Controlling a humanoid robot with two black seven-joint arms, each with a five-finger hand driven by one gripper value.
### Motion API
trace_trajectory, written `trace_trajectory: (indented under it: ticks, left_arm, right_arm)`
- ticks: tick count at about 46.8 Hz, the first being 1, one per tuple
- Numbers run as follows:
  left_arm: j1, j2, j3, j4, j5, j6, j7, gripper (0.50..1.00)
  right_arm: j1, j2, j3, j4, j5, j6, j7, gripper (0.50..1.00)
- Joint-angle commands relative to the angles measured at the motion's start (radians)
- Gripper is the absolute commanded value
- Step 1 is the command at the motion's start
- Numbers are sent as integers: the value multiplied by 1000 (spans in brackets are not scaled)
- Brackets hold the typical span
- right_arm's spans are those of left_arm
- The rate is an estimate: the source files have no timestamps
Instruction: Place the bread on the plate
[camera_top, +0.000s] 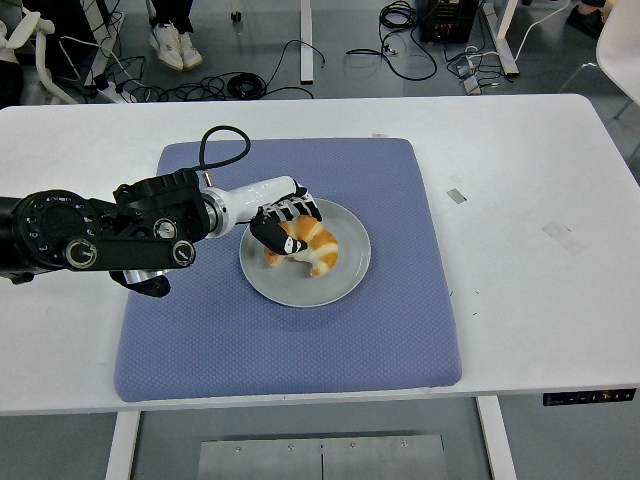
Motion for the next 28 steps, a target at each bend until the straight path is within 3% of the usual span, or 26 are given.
trace_trajectory:
  ticks: [1,10,28]
  left_arm:
    - [0,0,-1,0,-1,0,-1,770]
    - [0,2,-1,-4,-3,0,-1,805]
    - [-6,26,-50,-3,-14,9,-1,939]
  right_arm:
    - [-1,0,0,1,0,0,0,1000]
    - [0,0,0,0,0,0,0,1000]
    - [0,0,0,0,0,0,0,1000]
